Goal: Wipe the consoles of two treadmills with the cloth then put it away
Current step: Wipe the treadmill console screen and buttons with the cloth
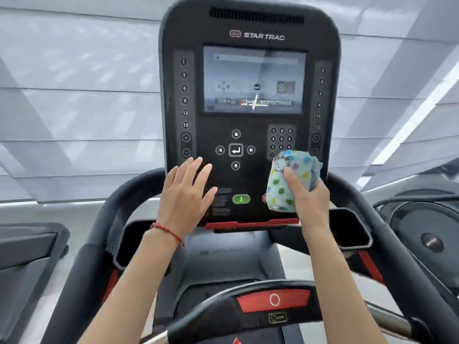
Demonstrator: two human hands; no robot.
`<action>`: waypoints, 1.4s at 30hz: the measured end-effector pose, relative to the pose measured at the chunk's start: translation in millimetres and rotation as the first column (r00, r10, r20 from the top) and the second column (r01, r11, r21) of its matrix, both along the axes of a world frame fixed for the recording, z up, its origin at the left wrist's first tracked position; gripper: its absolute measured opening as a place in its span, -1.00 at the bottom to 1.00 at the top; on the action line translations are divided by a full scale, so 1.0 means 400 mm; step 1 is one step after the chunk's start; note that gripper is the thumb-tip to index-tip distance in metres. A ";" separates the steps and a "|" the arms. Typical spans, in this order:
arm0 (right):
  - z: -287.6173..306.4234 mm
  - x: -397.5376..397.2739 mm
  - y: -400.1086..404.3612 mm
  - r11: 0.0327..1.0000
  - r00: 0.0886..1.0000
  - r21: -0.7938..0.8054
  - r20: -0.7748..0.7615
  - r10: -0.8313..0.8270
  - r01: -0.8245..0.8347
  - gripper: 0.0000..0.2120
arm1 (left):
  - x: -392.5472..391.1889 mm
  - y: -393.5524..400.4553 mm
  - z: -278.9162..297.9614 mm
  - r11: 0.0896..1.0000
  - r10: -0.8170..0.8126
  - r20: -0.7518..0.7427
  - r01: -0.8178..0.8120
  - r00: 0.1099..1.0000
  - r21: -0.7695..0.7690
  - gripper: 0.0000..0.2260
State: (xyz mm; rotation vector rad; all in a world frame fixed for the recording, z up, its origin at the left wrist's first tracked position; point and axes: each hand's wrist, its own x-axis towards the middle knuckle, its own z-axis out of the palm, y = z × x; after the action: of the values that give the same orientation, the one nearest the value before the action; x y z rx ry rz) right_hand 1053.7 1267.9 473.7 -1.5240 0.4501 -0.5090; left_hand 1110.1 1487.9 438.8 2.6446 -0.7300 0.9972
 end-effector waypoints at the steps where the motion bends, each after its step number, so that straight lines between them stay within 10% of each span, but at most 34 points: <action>1: 0.013 0.033 0.000 1.000 1.000 -0.009 0.015 -0.006 0.006 -0.77 | 0.035 0.001 0.011 1.000 -0.013 0.010 0.013 1.000 0.001 -0.58; 31: 0.207 0.465 -0.021 0.777 0.847 -0.374 0.384 -0.368 0.507 -0.53 | 0.267 -0.029 0.021 0.998 0.056 0.175 -0.054 0.983 -0.019 -0.58; 42: 0.227 0.542 0.266 0.669 0.846 -0.590 0.521 -0.112 0.453 -0.62 | 0.272 -0.027 0.022 0.999 0.045 0.184 -0.040 0.982 -0.032 -0.59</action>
State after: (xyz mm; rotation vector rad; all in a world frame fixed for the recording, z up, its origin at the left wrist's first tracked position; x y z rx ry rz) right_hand 1270.5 1374.4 564.6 -1.9862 0.1235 -1.3873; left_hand 1218.8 1477.0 447.8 2.5774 -0.6932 1.2688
